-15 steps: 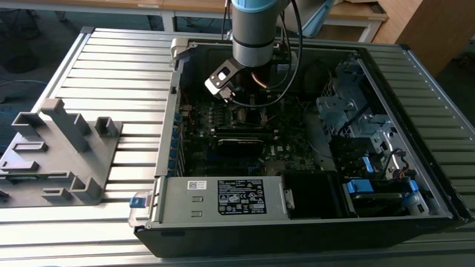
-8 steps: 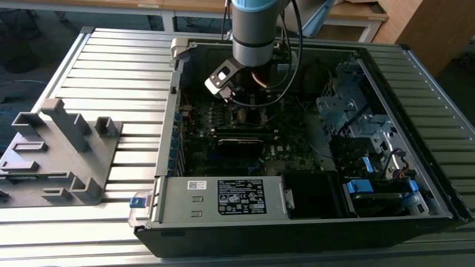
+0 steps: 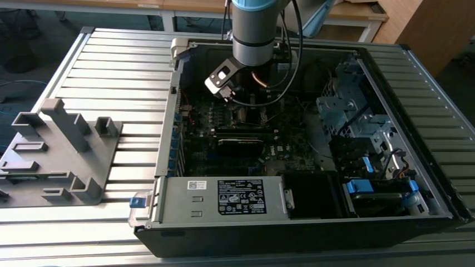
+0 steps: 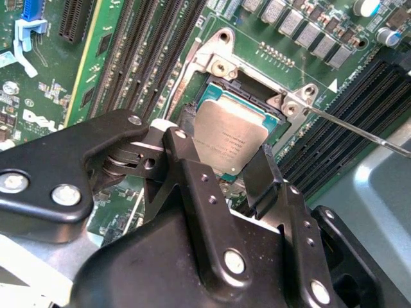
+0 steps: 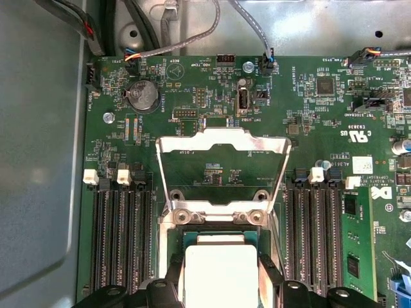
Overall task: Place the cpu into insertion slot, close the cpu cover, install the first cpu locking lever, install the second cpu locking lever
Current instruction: 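Place the cpu into insertion slot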
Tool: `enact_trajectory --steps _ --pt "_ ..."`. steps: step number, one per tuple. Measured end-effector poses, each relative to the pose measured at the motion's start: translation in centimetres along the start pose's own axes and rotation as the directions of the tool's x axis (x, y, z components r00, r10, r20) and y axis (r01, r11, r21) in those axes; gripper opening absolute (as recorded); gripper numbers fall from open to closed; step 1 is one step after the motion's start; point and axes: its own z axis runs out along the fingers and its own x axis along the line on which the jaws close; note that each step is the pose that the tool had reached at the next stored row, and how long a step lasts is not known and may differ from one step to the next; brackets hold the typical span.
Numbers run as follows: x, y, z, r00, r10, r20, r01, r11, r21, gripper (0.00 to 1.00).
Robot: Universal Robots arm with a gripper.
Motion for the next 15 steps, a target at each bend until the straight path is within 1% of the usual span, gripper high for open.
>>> enact_trajectory --steps 15 --pt "0.01 -0.04 0.26 1.0 0.0 -0.0001 0.0 1.0 0.0002 0.54"
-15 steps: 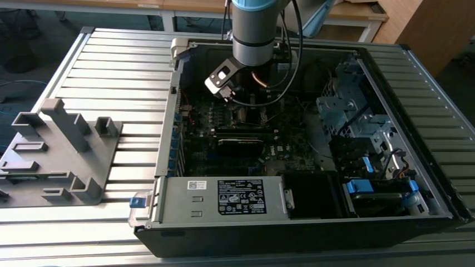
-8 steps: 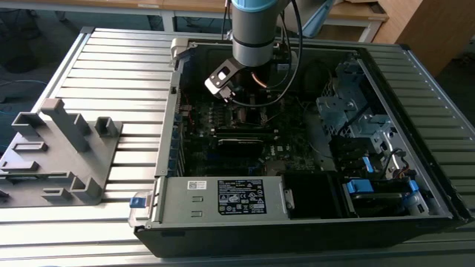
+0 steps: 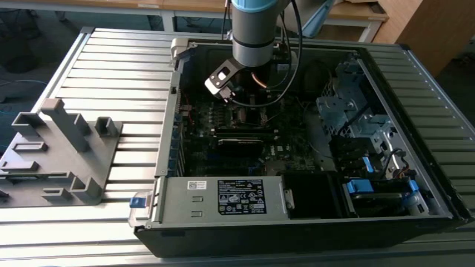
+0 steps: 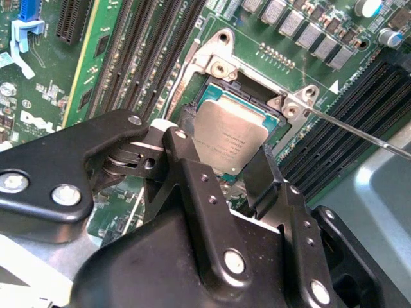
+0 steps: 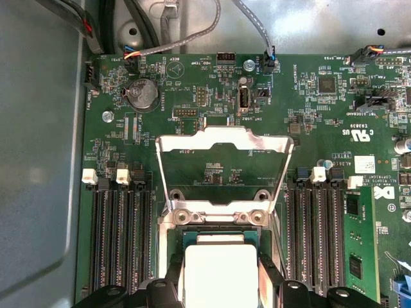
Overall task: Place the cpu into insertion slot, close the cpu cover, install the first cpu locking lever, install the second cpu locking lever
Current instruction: 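Place the cpu into insertion slot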
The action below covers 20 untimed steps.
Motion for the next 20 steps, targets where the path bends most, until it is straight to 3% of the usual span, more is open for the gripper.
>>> enact_trajectory --steps 20 --pt "0.0 0.0 0.11 1.0 0.0 -0.0002 0.0 1.0 -0.0002 0.54"
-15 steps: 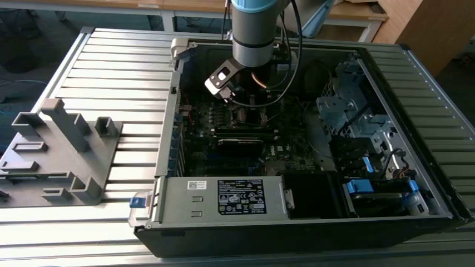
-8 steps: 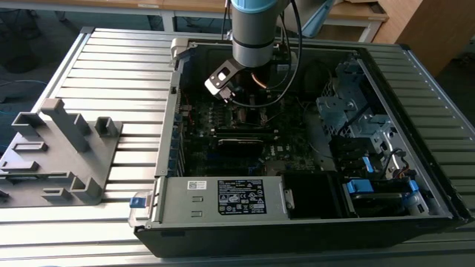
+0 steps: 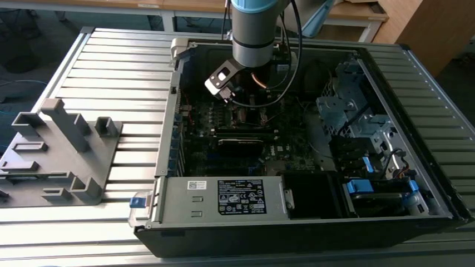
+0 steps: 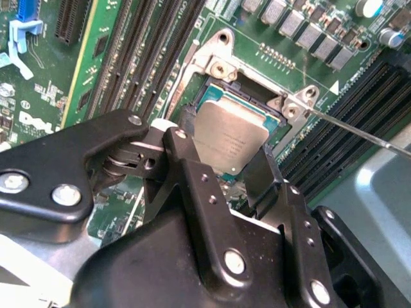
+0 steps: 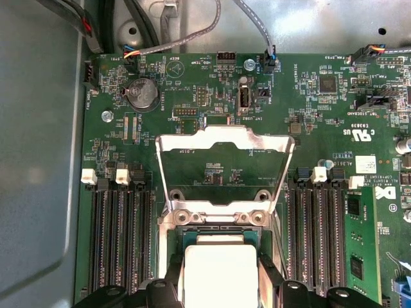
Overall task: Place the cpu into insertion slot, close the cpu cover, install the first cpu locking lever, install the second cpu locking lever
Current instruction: 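Place the cpu into insertion slot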
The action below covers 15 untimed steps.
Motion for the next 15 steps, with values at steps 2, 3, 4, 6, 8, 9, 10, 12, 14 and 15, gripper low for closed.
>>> enact_trajectory --steps 2,3,4,6,8,9,10,12,14,15 --pt "0.0 0.0 0.0 1.0 0.0 0.0 0.0 1.0 -0.0001 0.54" --pt "0.0 0.0 0.0 1.0 0.0 0.0001 0.0 1.0 -0.0003 0.54" --pt "0.01 0.01 0.01 1.0 0.0 -0.0004 0.0 1.0 -0.0005 0.55" --pt "0.01 0.01 0.0 1.0 0.0 -0.0002 0.0 1.0 -0.0002 0.61" --pt "0.0 0.0 -0.01 1.0 0.0 0.0 0.0 1.0 0.0 0.61" --pt "0.0 0.0 -0.01 1.0 0.0 -0.0001 0.0 1.0 0.0 0.61" --pt "0.0 0.0 -0.04 1.0 0.0 0.0002 0.0 1.0 0.0001 0.61" --pt "0.0 0.02 -0.23 1.0 0.0 0.0003 0.0 1.0 0.0002 0.61" --pt "0.01 0.04 -0.52 1.0 0.0 0.0001 0.0 1.0 0.0 0.61" --pt "0.01 0.05 -0.68 1.0 0.0 0.0001 0.0 1.0 0.0 0.61"
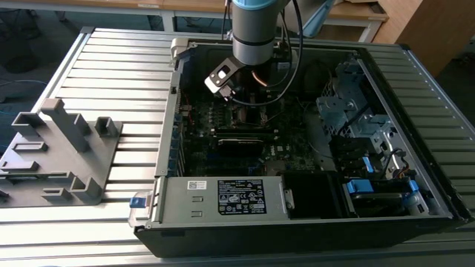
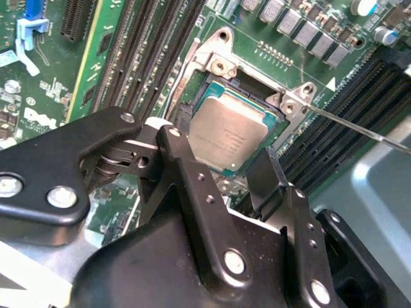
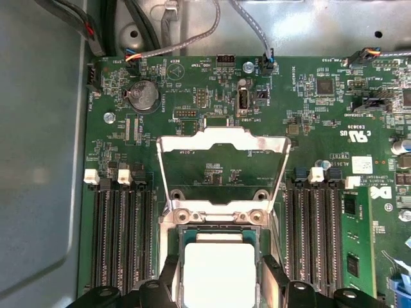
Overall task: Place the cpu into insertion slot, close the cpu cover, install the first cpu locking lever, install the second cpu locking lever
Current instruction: 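Place the cpu into insertion slot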
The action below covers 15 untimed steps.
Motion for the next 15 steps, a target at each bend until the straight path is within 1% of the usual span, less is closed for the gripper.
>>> enact_trajectory --steps 3,5,12,14,15 --pt "0.01 0.04 -0.54 1.0 0.0 -0.0001 0.0 1.0 0.0 0.61" --pt "0.02 0.06 -0.69 1.0 0.0 -0.0001 0.0 1.0 0.0 0.61" --pt "0.02 0.06 -0.7 1.0 0.0 -0.0002 0.0 1.0 0.0 0.61" --pt "0.02 0.06 -0.7 1.0 0.0 -0.0002 0.0 1.0 0.0 0.6" --pt "0.01 0.06 -0.7 1.0 0.0 -0.0003 0.0 1.0 0.0 0.53"
